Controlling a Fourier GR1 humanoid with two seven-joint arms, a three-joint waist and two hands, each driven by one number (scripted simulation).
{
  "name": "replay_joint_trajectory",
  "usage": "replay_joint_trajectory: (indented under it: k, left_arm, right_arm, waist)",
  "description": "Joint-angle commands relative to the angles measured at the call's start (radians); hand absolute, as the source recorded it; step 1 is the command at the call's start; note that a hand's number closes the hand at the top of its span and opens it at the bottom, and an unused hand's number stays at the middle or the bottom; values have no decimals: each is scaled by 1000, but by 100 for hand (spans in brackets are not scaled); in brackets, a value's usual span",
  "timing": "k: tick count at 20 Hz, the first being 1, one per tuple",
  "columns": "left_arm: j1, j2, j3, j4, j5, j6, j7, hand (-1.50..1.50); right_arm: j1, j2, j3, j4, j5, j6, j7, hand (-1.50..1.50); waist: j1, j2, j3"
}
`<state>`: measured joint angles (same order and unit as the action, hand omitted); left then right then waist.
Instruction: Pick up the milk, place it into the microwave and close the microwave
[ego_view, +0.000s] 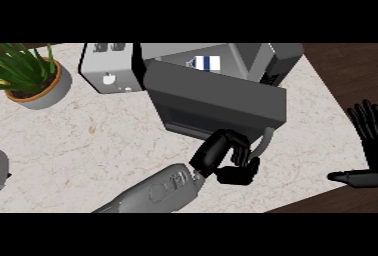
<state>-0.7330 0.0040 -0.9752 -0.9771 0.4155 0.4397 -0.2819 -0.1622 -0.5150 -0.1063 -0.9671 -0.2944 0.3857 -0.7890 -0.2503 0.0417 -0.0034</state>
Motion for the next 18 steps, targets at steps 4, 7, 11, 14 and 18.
replay_joint_trajectory:
  k: [4,7,11,14,18]
  left_arm:
    - [-135,-4,48,58,79,47,-6,150]
    - [-190,-4,65,82,100,63,-6,150]
    - [-248,-4,77,124,134,66,5,150]
    - [-301,-4,95,149,156,71,9,150]
    - [-339,-3,103,187,178,88,11,150]
  right_arm:
    - [-54,-11,8,-50,-37,64,-6,-150]
    - [-78,-26,17,-74,-51,80,17,-150]
    - [-96,-25,26,-92,-84,110,40,-150]
    - [-108,-35,37,-103,-92,121,61,-150]
    - [-139,-54,37,-123,-117,140,86,-150]
  waist:
    - [-55,20,3]
    - [-74,26,4]
    - [-95,34,7]
    - [-110,40,8]
    - [-136,50,9]
